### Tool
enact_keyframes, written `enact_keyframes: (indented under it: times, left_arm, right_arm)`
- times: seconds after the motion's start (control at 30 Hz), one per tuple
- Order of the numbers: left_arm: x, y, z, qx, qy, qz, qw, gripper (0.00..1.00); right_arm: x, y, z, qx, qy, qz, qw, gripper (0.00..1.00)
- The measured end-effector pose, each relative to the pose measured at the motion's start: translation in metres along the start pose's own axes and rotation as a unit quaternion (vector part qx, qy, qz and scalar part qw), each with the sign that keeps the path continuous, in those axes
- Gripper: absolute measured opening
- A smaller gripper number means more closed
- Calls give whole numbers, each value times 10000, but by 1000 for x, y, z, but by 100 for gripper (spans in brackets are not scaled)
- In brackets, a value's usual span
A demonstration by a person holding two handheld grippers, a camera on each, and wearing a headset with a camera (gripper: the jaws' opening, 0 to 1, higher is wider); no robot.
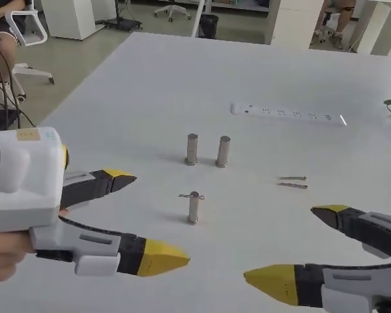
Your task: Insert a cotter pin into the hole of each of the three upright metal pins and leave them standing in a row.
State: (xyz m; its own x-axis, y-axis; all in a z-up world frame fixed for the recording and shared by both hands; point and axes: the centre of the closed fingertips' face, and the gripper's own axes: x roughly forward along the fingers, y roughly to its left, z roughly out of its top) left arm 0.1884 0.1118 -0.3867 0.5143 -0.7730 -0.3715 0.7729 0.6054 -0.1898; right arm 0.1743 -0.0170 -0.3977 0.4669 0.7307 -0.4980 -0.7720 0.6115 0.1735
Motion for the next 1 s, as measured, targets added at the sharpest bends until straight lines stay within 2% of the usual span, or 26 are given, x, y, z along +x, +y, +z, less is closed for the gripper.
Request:
enact_keyframes:
  times: [0.17, 0.3, 0.47, 0.67, 0.8, 0.87, 1.0]
  left_arm:
    - [1, 4, 4, 7, -28, -1, 10000, 99]
    - [3, 7, 8, 20, -47, 16, 10000, 99]
    - [6, 12, 17, 119, -66, 14, 9999, 99]
    - [11, 18, 40, 209, -280, 15, 9994, 99]
    - [17, 26, 50, 235, -340, 65, 9991, 99]
    - [20, 29, 57, 160, -450, 62, 9988, 99]
    - [26, 42, 67, 70, -568, 147, 9983, 99]
  right_arm:
    - [-4, 1, -1, 36, -102, -151, 9998, 97]
    - [-5, 7, -5, 70, -75, -135, 9999, 97]
    - [-7, 6, -6, 148, -109, -182, 9997, 96]
    - [-12, 2, -4, 198, -163, -237, 9994, 96]
    - [-17, -1, -4, 317, -217, -280, 9989, 95]
    - [-18, -2, -2, 402, -315, -273, 9983, 95]
    - [-20, -4, -2, 345, -274, -318, 9985, 95]
